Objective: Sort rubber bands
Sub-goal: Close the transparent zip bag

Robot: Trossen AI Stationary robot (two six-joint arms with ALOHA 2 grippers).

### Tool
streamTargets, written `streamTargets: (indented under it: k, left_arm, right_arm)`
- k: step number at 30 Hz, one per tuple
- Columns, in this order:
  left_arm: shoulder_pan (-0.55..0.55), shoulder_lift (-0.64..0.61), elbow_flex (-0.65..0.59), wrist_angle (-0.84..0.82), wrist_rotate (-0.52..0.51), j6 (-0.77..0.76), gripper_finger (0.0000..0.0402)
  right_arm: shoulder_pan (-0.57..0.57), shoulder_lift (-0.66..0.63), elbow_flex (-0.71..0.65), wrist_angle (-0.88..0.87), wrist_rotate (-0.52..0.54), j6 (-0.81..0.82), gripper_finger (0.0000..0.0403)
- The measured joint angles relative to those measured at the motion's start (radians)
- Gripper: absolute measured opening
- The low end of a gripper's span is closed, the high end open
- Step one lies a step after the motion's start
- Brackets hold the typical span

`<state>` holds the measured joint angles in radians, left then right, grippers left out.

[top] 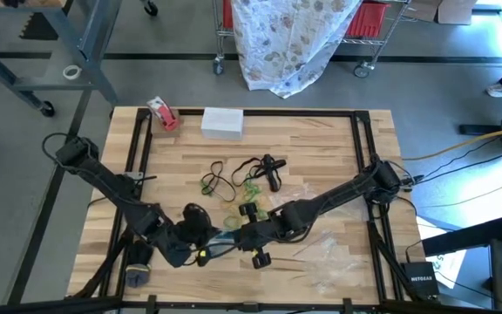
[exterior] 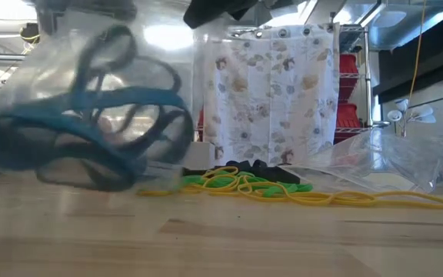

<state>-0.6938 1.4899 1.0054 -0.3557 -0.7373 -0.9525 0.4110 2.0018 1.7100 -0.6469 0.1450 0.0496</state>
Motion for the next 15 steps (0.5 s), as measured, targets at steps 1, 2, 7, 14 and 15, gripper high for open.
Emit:
streamTargets:
  k: [1,2,7,14,15]
  left_arm:
    - [0.004,0.0,0.0,-0.001,0.006,0.016,0.0025]
    - [0.009,-0.001,0.0,-0.001,0.015,0.035,0.0035]
    - [0.014,-0.061,0.0,-0.003,0.128,0.109,0.0083]
    - [-0.065,-0.101,0.001,-0.111,0.177,0.011,0.0092]
    - [-0.075,-0.095,0.001,-0.146,0.174,-0.019,0.0092]
  right_arm:
    - [0.0,0.0,0.0,-0.001,0.004,0.004,0.0]
    - [0.0,0.0,0.0,-0.001,0.012,0.008,0.0]
    - [0.0,0.0,0.0,-0.022,0.029,0.032,0.0]
    - [0.0,0.0,0.0,-0.031,0.031,0.047,0.0]
    - [0.0,0.0,0.0,-0.032,0.031,0.047,0.0]
